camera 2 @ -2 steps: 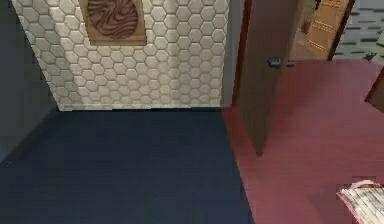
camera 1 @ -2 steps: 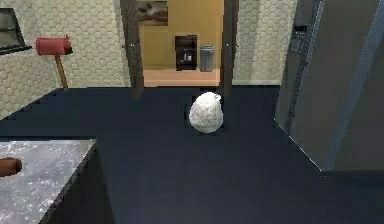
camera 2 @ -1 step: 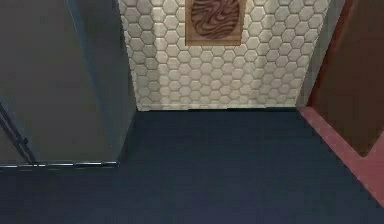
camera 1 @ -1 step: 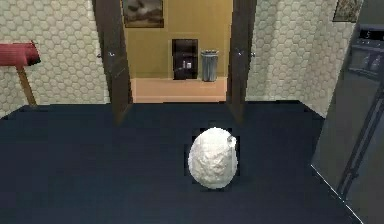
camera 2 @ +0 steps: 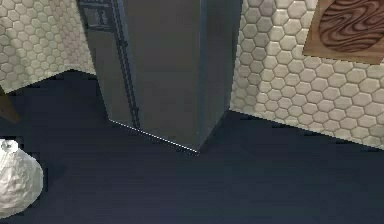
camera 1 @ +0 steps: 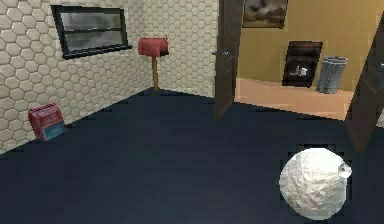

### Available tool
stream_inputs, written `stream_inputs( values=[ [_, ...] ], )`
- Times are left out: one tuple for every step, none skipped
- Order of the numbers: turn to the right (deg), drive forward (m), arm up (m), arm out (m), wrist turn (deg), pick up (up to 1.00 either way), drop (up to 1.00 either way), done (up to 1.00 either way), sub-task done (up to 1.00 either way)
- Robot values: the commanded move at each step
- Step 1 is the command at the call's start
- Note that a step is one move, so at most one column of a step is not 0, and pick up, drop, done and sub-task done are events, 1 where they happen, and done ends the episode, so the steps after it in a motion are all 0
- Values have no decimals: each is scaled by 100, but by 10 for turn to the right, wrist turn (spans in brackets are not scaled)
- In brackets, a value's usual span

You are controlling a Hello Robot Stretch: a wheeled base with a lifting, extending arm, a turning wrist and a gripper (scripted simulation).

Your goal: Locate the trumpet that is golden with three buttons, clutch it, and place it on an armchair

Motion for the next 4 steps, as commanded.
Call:
stream_inputs(
  values=[
    [0,5,0,0,0,0,0,0,0],
    [60,0,0,0,0,0,0,0,0],
    [0,100,0,0,0,0,0,0,0],
    [60,0,0,0,0,0,0,0,0]
  ],
)
